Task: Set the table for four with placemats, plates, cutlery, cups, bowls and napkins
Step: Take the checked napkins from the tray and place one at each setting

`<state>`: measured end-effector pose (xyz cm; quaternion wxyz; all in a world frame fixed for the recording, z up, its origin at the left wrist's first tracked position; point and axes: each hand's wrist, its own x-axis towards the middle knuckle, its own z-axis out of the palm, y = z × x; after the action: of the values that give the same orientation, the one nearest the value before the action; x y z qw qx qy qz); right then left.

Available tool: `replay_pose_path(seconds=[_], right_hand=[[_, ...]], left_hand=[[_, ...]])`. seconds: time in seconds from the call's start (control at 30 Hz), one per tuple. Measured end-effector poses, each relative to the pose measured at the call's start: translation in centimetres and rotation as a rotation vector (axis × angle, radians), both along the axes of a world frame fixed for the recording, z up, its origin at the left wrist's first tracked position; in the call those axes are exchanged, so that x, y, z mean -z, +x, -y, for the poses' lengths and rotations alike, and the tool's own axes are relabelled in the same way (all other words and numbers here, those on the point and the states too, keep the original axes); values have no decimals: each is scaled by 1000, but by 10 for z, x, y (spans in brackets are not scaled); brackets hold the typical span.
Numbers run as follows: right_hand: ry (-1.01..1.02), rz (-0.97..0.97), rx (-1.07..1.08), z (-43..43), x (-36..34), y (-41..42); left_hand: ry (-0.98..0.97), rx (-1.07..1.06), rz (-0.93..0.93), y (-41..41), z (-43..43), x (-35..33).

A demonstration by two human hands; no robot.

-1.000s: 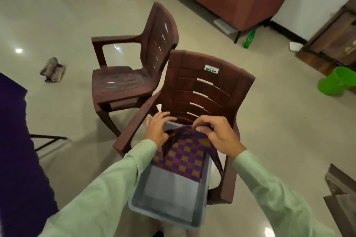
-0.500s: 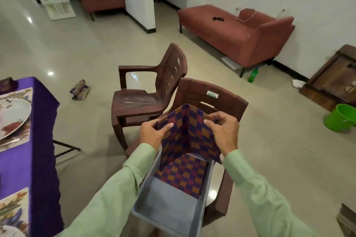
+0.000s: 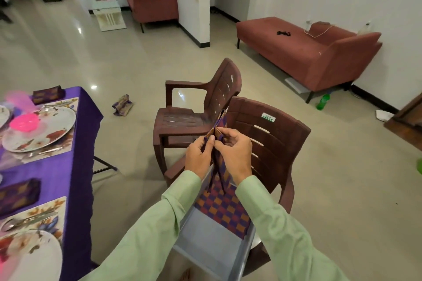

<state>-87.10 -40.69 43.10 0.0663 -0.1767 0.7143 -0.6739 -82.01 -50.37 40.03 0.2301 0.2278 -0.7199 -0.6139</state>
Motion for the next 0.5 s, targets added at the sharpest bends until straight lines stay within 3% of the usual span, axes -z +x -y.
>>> replay_pose_path(seconds=[0.23, 0.3, 0.4, 0.5], right_hand=[[-124, 178, -319, -10, -3, 3], [-227, 226, -282, -17, -6, -2], [-102, 117, -26, -27, 0, -23], [85, 144, -213, -31, 9, -41]], left_hand=[[147, -2, -83, 14, -2, -8], [173, -47, -73, 16, 5, -9], [211, -33, -43, 22, 18, -20], [181, 61, -50, 30, 31, -40]])
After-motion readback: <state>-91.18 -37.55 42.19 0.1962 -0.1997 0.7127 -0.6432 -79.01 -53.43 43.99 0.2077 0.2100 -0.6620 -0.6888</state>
